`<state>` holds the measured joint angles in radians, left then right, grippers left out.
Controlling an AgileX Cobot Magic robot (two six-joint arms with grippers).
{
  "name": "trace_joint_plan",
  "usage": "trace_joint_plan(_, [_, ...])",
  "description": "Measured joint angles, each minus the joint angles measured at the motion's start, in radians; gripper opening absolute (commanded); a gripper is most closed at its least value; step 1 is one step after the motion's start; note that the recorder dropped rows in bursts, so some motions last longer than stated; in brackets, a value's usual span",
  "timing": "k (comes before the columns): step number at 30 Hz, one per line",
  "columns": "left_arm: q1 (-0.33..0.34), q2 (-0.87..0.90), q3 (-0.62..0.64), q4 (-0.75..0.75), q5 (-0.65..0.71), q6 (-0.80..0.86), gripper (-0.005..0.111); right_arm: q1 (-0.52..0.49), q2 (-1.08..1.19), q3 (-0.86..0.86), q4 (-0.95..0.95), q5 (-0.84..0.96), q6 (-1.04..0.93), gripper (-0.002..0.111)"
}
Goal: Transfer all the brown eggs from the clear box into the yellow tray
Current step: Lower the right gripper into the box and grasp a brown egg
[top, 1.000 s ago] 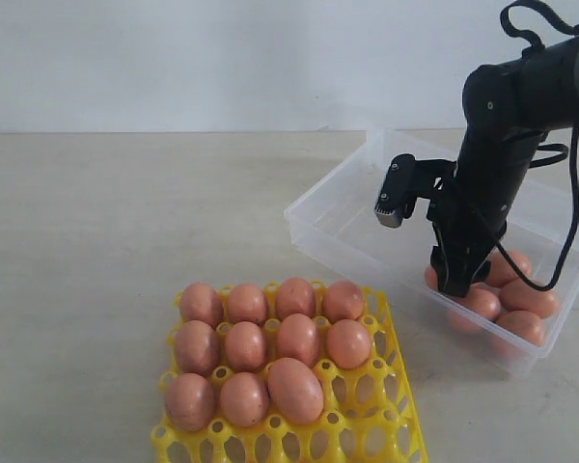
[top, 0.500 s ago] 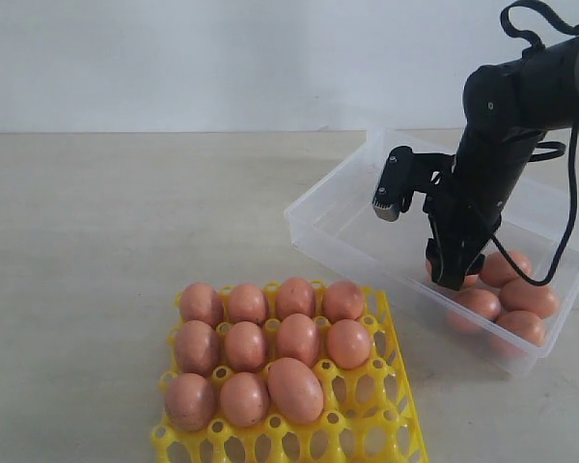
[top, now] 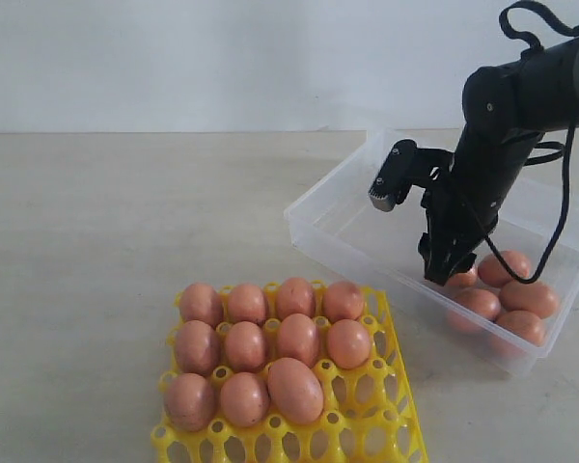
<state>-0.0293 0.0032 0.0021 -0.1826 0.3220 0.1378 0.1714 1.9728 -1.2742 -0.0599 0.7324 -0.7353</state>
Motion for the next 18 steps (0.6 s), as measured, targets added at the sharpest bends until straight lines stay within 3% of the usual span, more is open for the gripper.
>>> trace_joint_plan(8, [0.0,0.0,0.0,0.0,0.0,0.0,0.004,0.0,0.064,-0.006,0.004,-0.014,0.109,0.052])
trace_joint_plan(10, [0.0,0.0,0.0,0.0,0.0,0.0,0.004,0.0,0.066,-0.006,0.006,-0.014,0.118,0.044])
trace_joint_plan(15, [0.0,0.0,0.0,0.0,0.0,0.0,0.004,0.0,0.068,-0.008,0.011,-0.021,0.134,-0.001])
trace_joint_plan(18, [0.0,0.0,0.0,0.0,0.0,0.0,0.004,0.0,0.068,-0.008,0.011,-0.021,0.143,0.0])
